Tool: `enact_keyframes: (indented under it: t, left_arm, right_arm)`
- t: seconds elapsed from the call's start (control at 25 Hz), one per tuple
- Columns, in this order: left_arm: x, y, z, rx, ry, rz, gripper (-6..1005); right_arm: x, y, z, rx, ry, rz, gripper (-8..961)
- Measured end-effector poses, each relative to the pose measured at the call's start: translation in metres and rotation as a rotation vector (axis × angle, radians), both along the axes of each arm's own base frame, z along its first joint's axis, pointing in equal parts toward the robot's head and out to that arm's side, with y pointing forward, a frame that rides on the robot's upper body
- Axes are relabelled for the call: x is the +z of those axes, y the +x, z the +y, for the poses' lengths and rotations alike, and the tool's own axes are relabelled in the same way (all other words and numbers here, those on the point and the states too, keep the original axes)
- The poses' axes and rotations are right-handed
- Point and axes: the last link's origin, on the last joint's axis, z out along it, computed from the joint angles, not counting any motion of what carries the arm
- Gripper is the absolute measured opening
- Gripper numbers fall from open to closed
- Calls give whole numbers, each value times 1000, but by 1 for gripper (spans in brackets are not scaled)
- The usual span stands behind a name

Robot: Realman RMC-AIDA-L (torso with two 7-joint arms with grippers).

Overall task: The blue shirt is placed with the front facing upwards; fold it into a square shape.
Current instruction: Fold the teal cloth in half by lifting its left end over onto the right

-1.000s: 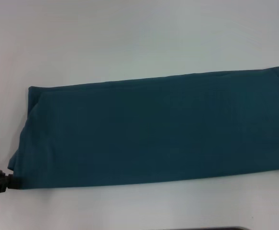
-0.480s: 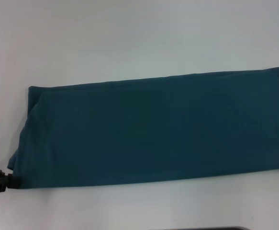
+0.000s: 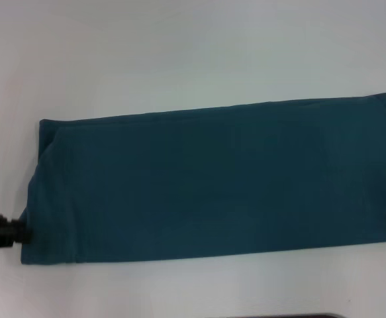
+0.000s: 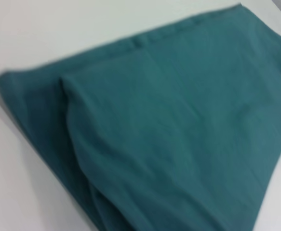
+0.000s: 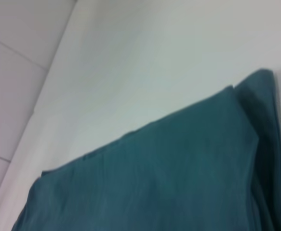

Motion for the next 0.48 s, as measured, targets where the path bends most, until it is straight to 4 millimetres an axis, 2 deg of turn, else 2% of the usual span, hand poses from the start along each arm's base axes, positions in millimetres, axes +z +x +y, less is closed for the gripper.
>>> enact_keyframes:
  t: [0.04,0.16,0.32,0.48]
  left_arm:
    - [3,2,4,-7,23,4,150]
    - [11,4,15,-17,87,16,176]
    - [22,7,38,-22,200,27,310]
    - [16,14,53,-36,253,30,445]
  right_arm:
    - [2,0,2,1,11,1,405]
    - [9,-2,8,11,49,7,465]
    - [15,-8,21,36,91,13,545]
    - [18,-15,37,94,122,3,625]
